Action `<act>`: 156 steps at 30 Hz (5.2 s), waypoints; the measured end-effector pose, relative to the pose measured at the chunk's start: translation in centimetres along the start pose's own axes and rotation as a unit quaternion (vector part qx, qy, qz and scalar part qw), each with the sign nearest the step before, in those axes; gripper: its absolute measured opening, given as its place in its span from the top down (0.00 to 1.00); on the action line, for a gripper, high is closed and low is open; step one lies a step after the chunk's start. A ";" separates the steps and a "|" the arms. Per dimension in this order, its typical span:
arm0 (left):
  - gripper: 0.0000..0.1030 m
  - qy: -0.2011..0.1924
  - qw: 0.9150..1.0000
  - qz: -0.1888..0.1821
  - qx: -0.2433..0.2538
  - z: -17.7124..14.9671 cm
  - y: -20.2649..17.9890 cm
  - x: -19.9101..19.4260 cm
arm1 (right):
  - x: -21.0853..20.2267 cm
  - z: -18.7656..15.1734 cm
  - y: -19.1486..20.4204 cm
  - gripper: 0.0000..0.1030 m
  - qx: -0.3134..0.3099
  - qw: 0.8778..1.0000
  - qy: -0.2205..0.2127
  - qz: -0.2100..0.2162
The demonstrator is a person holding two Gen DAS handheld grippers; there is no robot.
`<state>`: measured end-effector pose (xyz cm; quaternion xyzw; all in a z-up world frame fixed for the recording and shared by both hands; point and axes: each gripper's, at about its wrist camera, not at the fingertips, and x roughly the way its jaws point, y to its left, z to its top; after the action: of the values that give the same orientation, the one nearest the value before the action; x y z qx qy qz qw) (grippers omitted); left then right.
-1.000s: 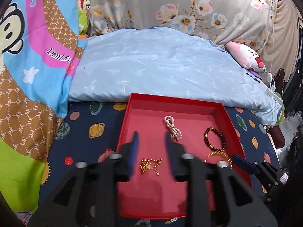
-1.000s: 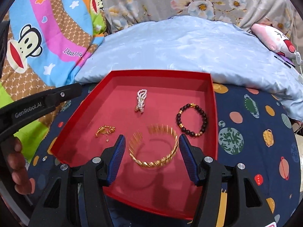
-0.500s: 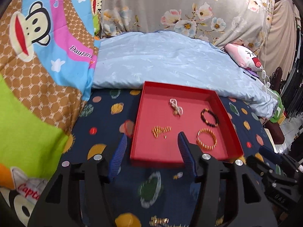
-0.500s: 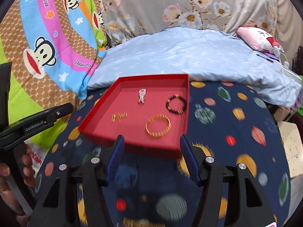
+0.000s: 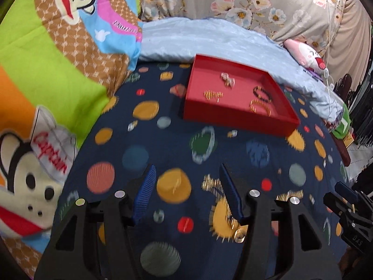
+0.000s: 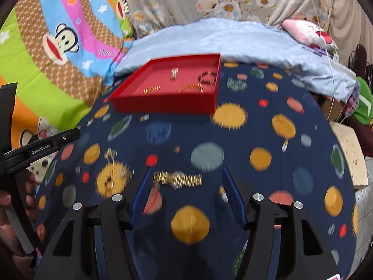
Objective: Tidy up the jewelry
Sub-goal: 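Move both tools back from the tray to the remaining jewelry, then grasp the gold watch by its band with the right tool, then grasp the gold pendant necklace with the left tool while the right tool lifts the watch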
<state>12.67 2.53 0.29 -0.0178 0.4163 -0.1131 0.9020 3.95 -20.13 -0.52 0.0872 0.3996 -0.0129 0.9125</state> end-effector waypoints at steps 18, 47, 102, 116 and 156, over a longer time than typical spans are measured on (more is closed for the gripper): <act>0.47 0.050 0.999 -0.005 0.009 -3.9 -1.0 1.6 | 6.8 1.1 1.1 0.50 -0.008 0.998 0.045 0.051; 0.47 0.063 0.998 -0.007 -0.003 -4.4 -0.1 2.0 | 6.0 -2.2 2.3 0.79 -0.046 0.997 0.059 0.011; 0.95 -0.038 0.997 -0.069 0.006 1.2 0.0 -4.1 | 0.0 0.4 0.9 0.99 0.021 0.999 -0.004 0.036; 0.94 -0.023 0.997 -0.078 0.009 0.4 -0.9 -3.3 | 5.4 -2.3 1.1 0.68 -0.005 0.998 0.061 0.007; 0.94 -0.154 0.981 -0.101 0.063 18.3 -5.6 -4.2 | 3.9 14.4 1.0 0.78 -0.038 0.997 -0.053 0.050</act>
<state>22.82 -3.16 16.08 -0.0196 0.2609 -0.2256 0.9384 17.20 -21.37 6.34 0.0718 0.3461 0.0429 0.9345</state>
